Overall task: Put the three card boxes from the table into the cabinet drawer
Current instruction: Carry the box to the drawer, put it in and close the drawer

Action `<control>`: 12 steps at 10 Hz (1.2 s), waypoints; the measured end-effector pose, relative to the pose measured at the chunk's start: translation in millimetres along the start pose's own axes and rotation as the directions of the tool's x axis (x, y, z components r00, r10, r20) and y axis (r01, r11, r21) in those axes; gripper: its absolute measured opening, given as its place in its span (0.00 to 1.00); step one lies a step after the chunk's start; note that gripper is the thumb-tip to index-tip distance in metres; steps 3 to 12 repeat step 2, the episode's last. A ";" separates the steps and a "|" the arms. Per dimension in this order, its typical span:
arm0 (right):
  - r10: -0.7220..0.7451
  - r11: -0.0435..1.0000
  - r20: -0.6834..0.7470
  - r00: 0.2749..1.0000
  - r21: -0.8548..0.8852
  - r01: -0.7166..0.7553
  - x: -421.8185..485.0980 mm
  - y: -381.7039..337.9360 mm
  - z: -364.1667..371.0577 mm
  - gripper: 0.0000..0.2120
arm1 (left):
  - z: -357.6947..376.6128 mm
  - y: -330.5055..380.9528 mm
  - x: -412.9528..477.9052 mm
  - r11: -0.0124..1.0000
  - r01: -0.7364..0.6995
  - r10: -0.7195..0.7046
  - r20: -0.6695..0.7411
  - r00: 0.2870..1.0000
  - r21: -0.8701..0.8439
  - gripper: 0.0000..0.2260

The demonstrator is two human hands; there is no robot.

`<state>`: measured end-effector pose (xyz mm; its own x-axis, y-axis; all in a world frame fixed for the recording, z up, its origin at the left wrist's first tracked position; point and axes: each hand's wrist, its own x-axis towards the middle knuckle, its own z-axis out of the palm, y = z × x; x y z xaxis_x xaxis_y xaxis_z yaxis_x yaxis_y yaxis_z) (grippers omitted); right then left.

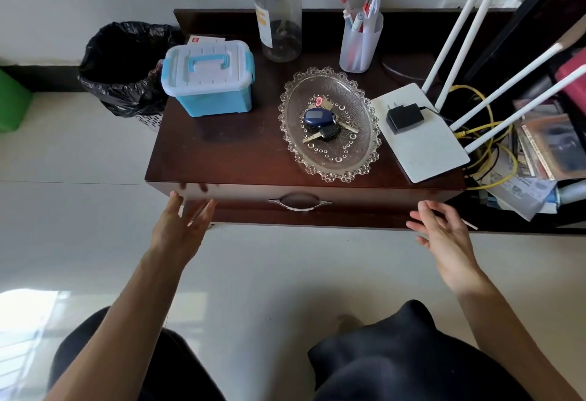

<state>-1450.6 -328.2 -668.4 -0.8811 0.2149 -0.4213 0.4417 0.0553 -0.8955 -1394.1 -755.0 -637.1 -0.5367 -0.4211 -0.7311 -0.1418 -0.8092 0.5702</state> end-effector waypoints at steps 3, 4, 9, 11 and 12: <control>-0.284 0.953 -0.126 0.950 -0.142 0.266 -69.0 -60.8 -68.5 0.08 | -65.3 37.5 -102.8 0.910 -0.232 0.210 0.101 0.972 0.342 0.16; -0.284 0.953 -0.126 0.950 -0.142 0.266 -69.0 -60.8 -68.5 0.08 | -65.3 37.5 -102.8 0.910 -0.232 0.210 0.101 0.972 0.342 0.16; -0.284 0.953 -0.126 0.950 -0.142 0.266 -69.0 -60.8 -68.5 0.08 | -65.3 37.5 -102.8 0.910 -0.232 0.210 0.101 0.972 0.342 0.16; -0.284 0.953 -0.126 0.950 -0.142 0.266 -69.0 -60.8 -68.5 0.08 | -65.3 37.5 -102.8 0.910 -0.232 0.210 0.101 0.972 0.342 0.16; -0.284 0.953 -0.126 0.950 -0.142 0.266 -69.0 -60.8 -68.5 0.08 | -65.3 37.5 -102.8 0.910 -0.232 0.210 0.101 0.972 0.342 0.16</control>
